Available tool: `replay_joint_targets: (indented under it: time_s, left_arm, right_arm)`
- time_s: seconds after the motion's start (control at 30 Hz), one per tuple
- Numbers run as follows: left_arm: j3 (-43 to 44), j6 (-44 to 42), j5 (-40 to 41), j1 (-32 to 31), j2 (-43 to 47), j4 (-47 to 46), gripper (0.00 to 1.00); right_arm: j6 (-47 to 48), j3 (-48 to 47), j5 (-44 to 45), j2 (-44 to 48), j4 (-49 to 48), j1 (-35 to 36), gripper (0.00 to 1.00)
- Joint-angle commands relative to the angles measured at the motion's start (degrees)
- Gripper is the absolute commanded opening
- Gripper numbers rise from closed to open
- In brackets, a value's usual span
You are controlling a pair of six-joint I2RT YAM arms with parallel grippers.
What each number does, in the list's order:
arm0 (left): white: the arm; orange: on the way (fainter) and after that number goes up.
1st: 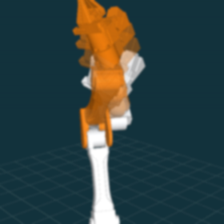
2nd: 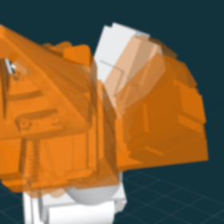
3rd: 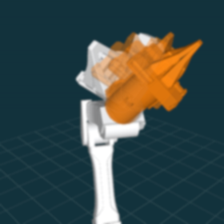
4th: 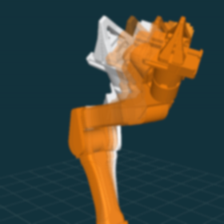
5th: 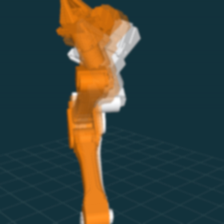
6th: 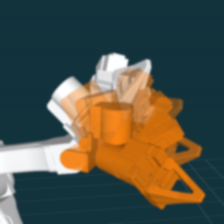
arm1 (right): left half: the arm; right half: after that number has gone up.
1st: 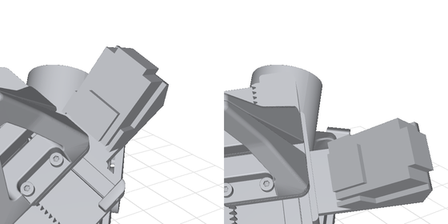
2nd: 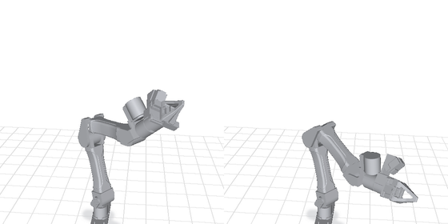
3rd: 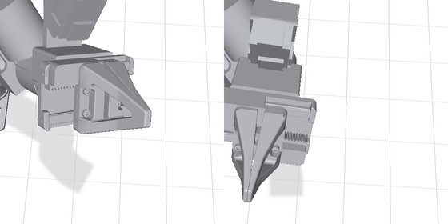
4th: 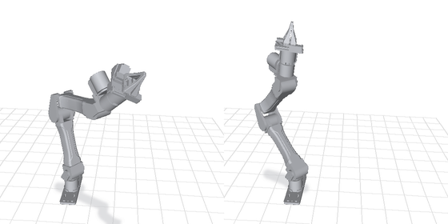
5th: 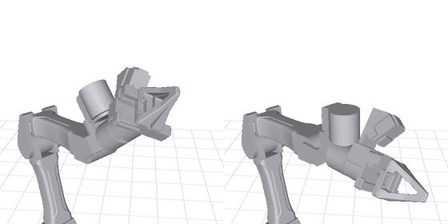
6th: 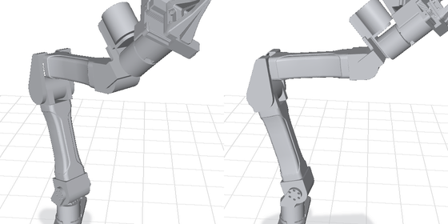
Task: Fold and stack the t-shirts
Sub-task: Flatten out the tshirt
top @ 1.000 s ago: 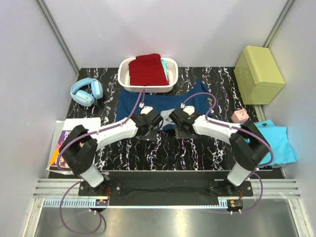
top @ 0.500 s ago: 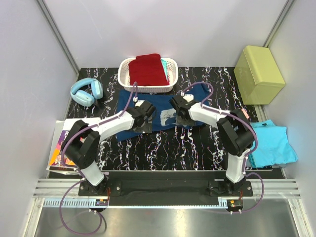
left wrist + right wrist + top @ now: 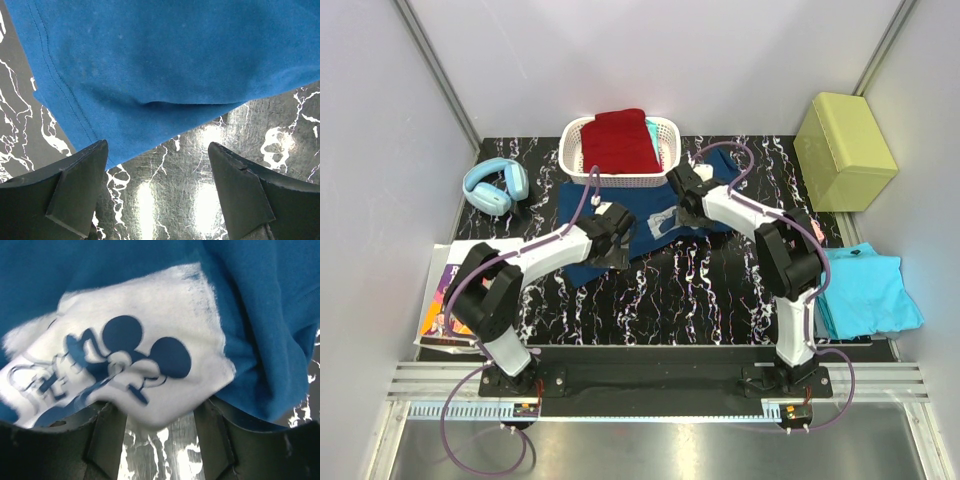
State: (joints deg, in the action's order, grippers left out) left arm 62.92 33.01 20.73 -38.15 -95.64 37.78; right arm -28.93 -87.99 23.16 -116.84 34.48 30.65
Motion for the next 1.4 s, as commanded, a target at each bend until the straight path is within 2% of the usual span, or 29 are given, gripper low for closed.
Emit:
replay_joint_targets:
  time_s: [0.0, 0.13, 0.27, 0.4, 0.6, 0.93, 1.07, 1.1, 1.17, 1.2, 1.33, 1.37]
  left_arm:
    - [-0.4, -0.2, -0.2, 0.4, 3.1, -1.5, 0.86]
    - [-0.3, -0.1, -0.3, 0.4, 1.9, -1.5, 0.86]
    - [0.4, 0.6, -1.6, 0.4, 0.7, -1.4, 0.85]
    - [0.5, 0.5, -0.3, 0.4, 0.5, -1.1, 0.79]
    - [0.5, 0.2, 1.9, 1.1, -1.5, 0.2, 0.76]
    - [1.8, -0.7, -1.3, 9.2, -3.9, 0.2, 0.72]
    - [2.6, -0.6, -4.9, 9.3, -6.2, 0.5, 0.48]
    - [2.3, 0.1, -5.6, 9.2, -6.1, 0.5, 0.36]
    - [1.2, 0.7, -6.8, 9.1, -5.1, 0.5, 0.27]
    - [0.8, 0.9, -6.9, 9.1, -4.6, 0.5, 0.19]
    - [-2.2, 1.4, -8.0, 7.8, -0.8, 1.1, 0.00]
    - [-2.6, 1.7, -8.1, 7.5, 1.2, 1.4, 0.00]
  right_arm:
    - [0.9, 2.4, 3.0, 8.8, 1.0, 2.4, 0.61]
    - [0.1, 10.4, 3.3, 16.3, 1.0, 3.0, 0.61]
    - [-1.0, 15.3, 2.8, 18.7, 0.9, 3.6, 0.61]
    - [-2.4, 19.4, 3.2, 20.1, 0.8, 6.2, 0.59]
    - [-3.6, 21.7, 3.5, 21.4, 0.2, 9.3, 0.59]
    - [-1.8, 21.7, 3.2, 23.1, 0.1, 9.7, 0.59]
    - [-1.4, 21.8, 3.2, 23.4, 0.1, 9.8, 0.59]
    - [-1.5, 22.0, 3.2, 23.4, 0.1, 9.8, 0.59]
    - [-1.1, 22.2, 3.5, 23.6, 0.1, 9.8, 0.59]
    - [-1.1, 22.6, 3.5, 23.7, 0.1, 9.8, 0.59]
    - [-1.2, 23.0, 3.4, 23.8, -0.3, 9.8, 0.59]
    - [-1.1, 23.1, 3.4, 23.9, -0.4, 9.8, 0.59]
